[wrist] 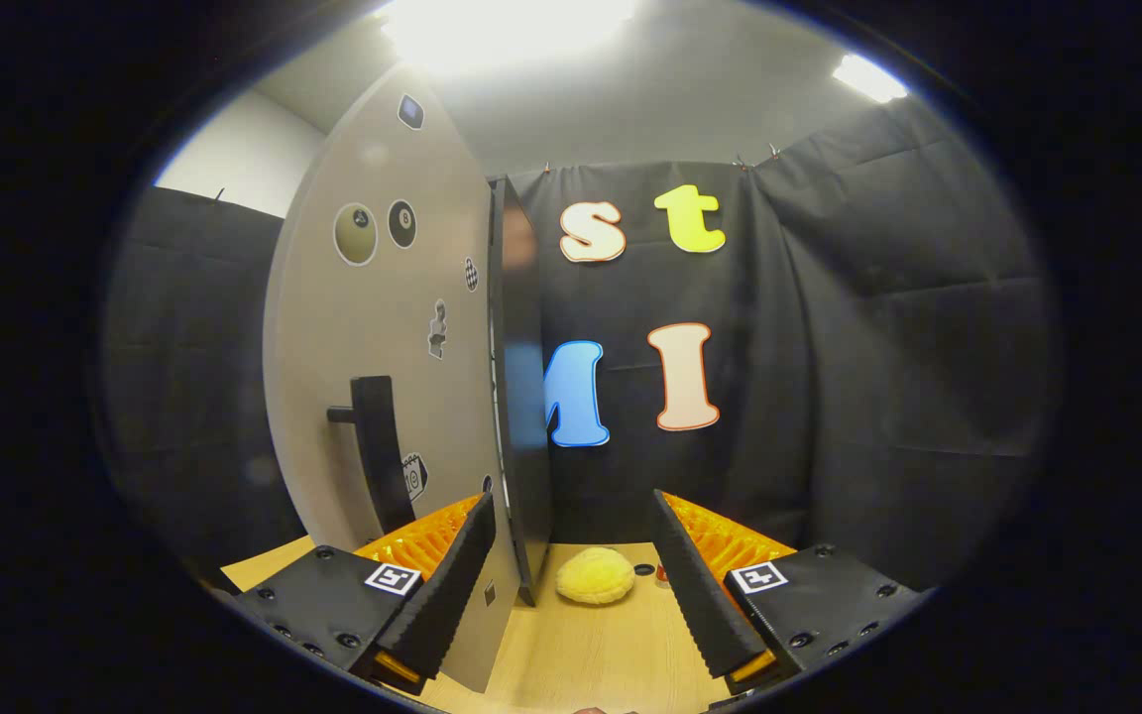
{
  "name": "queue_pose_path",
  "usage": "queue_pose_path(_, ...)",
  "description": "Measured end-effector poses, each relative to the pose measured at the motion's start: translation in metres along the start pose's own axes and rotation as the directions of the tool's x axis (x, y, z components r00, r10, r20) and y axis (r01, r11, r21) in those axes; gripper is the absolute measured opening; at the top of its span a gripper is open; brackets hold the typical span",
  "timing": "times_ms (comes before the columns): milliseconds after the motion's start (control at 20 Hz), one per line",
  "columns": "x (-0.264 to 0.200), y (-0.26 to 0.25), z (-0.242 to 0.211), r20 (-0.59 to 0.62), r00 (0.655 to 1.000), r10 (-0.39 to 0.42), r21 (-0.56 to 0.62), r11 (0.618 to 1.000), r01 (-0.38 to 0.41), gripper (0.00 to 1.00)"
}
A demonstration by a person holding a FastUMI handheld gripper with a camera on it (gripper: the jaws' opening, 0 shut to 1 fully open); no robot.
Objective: Open the shoe cabinet door, grab the shoes and put them into the shoe cabinet, then close the shoe cabinet door.
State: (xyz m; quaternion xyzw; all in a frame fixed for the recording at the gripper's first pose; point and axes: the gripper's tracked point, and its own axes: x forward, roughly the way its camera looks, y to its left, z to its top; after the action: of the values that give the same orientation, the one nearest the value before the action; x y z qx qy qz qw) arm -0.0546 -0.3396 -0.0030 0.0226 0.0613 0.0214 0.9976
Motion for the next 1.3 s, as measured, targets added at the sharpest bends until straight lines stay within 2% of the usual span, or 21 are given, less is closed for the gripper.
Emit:
queue_pose_path(200,0.012,0.012,-0.007,-0.023,0.999,0.044,-0.008,0.999,-0.044,0.98)
queue_pose_path(400,0.014,0.027,-0.005,-0.021,0.999,0.042,-0.005,0.999,-0.042,0.98)
queue_pose_path(850,0.008,0.038,0.001,-0.008,0.989,-0.145,-0.051,0.988,0.144,0.96)
queue_pose_path(1100,0.008,0.099,-0.008,-0.032,0.993,-0.112,0.013,0.994,0.112,0.96)
queue_pose_path(1300,0.02,0.149,-0.007,-0.031,0.996,-0.086,-0.027,0.996,0.085,0.96)
